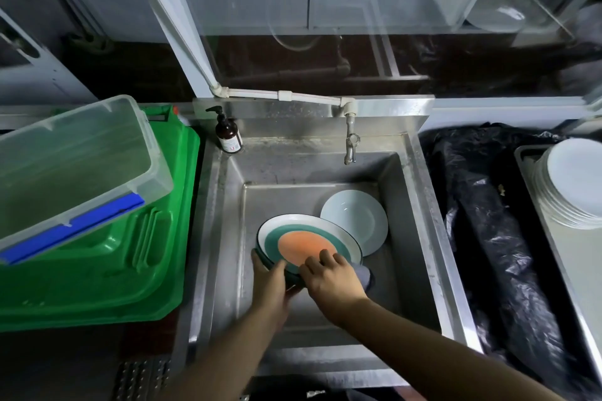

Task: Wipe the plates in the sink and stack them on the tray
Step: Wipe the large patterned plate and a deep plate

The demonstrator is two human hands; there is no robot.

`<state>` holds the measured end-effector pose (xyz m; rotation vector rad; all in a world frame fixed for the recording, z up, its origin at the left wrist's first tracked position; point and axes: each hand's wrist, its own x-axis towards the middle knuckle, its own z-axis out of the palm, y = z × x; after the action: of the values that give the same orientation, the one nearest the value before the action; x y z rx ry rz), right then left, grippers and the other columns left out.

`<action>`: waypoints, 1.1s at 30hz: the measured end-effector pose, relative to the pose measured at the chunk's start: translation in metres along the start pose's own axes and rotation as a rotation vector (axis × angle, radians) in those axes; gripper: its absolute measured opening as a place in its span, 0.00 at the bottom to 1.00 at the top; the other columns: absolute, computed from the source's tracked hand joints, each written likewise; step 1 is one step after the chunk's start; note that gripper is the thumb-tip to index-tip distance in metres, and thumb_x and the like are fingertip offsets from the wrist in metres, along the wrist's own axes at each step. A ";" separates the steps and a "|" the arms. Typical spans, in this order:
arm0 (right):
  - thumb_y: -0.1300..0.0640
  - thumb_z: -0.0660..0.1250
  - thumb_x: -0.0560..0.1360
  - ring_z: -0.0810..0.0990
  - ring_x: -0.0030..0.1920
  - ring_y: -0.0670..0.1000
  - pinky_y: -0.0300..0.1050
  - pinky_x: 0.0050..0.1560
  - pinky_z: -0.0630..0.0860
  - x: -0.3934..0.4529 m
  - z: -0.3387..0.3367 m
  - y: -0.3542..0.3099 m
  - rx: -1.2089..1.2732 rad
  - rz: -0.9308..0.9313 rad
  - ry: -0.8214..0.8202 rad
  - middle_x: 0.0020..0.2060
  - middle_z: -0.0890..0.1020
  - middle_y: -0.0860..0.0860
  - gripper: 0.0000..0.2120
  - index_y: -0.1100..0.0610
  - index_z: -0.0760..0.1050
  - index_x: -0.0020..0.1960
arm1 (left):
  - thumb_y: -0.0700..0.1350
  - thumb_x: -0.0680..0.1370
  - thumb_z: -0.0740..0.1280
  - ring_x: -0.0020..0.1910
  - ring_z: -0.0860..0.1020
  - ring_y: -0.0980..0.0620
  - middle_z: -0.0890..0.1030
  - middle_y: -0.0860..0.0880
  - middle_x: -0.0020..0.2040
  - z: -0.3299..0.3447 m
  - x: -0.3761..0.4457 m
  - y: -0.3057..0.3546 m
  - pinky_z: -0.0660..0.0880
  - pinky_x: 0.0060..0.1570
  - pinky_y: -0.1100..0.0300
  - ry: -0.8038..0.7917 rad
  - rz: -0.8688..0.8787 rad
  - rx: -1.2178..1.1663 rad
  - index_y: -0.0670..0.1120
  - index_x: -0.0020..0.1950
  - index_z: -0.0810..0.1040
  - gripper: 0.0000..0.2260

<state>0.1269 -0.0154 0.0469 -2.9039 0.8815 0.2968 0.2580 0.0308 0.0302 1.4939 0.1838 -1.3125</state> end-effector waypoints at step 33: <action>0.40 0.43 0.78 0.46 0.80 0.55 0.56 0.75 0.62 0.030 0.034 0.055 0.371 0.323 -0.033 0.80 0.54 0.47 0.33 0.49 0.57 0.80 | 0.21 0.74 0.55 0.60 0.82 0.41 0.81 0.40 0.65 -0.020 -0.012 0.017 0.80 0.56 0.46 -0.364 0.139 0.074 0.52 0.72 0.73 0.35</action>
<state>0.1150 -0.0725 0.0053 -2.4106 1.2496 0.1791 0.2775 0.0459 0.0456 1.2772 -0.2022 -1.4640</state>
